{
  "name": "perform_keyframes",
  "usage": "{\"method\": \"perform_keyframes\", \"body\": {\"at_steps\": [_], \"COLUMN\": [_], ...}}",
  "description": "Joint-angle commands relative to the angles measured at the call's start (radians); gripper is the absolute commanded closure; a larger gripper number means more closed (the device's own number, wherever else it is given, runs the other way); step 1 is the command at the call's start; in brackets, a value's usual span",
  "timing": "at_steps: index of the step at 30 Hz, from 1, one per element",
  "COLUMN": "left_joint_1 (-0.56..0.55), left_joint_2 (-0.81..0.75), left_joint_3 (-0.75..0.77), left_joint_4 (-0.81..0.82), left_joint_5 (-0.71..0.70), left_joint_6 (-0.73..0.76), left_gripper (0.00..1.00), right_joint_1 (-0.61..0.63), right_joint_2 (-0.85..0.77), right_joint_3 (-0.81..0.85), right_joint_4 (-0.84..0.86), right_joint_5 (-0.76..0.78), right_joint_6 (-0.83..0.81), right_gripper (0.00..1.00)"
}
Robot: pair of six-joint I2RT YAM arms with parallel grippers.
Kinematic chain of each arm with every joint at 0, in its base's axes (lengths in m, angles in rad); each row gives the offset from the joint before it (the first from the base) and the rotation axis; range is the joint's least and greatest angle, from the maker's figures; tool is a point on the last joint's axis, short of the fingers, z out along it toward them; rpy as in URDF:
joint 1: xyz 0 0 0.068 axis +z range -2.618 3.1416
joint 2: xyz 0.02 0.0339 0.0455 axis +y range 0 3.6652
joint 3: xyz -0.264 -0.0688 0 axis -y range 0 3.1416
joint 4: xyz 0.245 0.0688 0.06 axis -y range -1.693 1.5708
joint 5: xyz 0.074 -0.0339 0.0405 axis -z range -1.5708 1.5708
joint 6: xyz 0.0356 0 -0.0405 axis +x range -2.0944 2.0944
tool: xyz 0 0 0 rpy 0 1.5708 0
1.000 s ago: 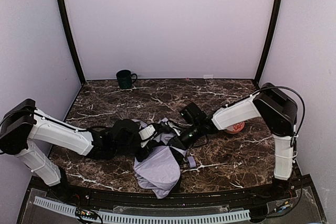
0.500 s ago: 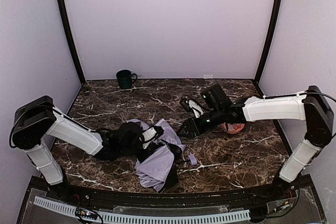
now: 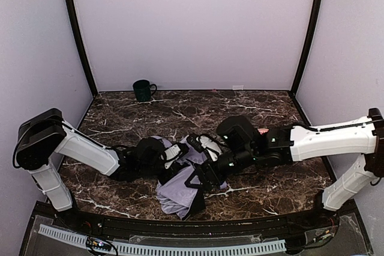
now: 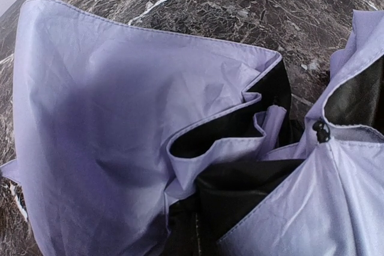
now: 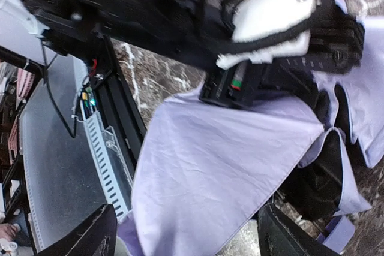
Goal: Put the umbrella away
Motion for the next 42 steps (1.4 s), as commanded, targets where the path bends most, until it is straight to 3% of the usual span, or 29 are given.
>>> {"method": "perform_keyframes", "body": {"at_steps": [1,2,4,7,10,15,17,20,21,23,24,29,32,36,42], "left_joint_1": [0.006,0.007,0.01,0.011,0.02,0.025,0.02,0.006,0.006,0.006,0.006,-0.003,-0.115,-0.317,-0.329], "left_joint_2": [0.029,0.028,0.023,0.008,-0.003,-0.019,-0.044,-0.153,-0.201,-0.308,-0.357,-0.55,-0.666,-0.784,-0.82], "left_joint_3": [-0.007,-0.012,-0.018,-0.017,0.006,0.082,0.143,0.189,0.189,0.168,0.158,0.219,0.206,0.109,0.111], "left_joint_4": [-0.084,-0.08,-0.078,-0.081,-0.105,-0.181,-0.273,-0.401,-0.42,-0.424,-0.424,-0.577,-0.665,-0.671,-0.629], "left_joint_5": [0.015,0.007,0.011,0.014,0.001,0.031,0.071,0.056,0.027,-0.071,-0.108,-0.241,-0.246,-0.221,-0.285], "left_joint_6": [0.011,0.007,0.005,0.01,0.023,0.079,0.106,0.139,0.141,0.161,0.184,0.188,0.173,0.152,0.116], "left_gripper": [1.0,1.0,1.0,1.0,1.0,0.92,0.76,0.47,0.38,0.07,0.02,0.01,0.01,0.03,0.01], "right_joint_1": [0.01,0.011,0.017,0.018,0.018,-0.022,-0.055,-0.072,-0.077,-0.091,-0.098,-0.134,-0.171,-0.188,-0.182], "right_joint_2": [0.096,0.125,0.155,0.15,0.057,-0.029,0.009,0.052,0.056,0.062,0.065,0.087,0.132,0.213,0.205], "right_joint_3": [0.047,0.065,0.079,0.072,0.038,-0.014,0.02,0.052,0.045,0.029,0.026,0.083,0.146,0.239,0.223], "right_joint_4": [-0.045,-0.077,-0.093,-0.083,-0.041,0.258,0.253,0.112,0.09,0.096,0.104,0.125,0.088,0.057,0.092], "right_joint_5": [0.076,0.048,-0.054,-0.177,-0.234,-0.37,-0.424,-0.401,-0.385,-0.383,-0.379,-0.344,-0.345,-0.351,-0.378], "right_joint_6": [0.109,0.093,0.064,0.022,-0.022,-0.078,-0.068,-0.097,-0.095,-0.075,-0.065,-0.047,-0.048,-0.043,0.005], "right_gripper": [0.2,0.27,0.53,0.84,0.99,1.0,1.0,1.0,1.0,1.0,1.0,1.0,1.0,1.0,1.0]}}
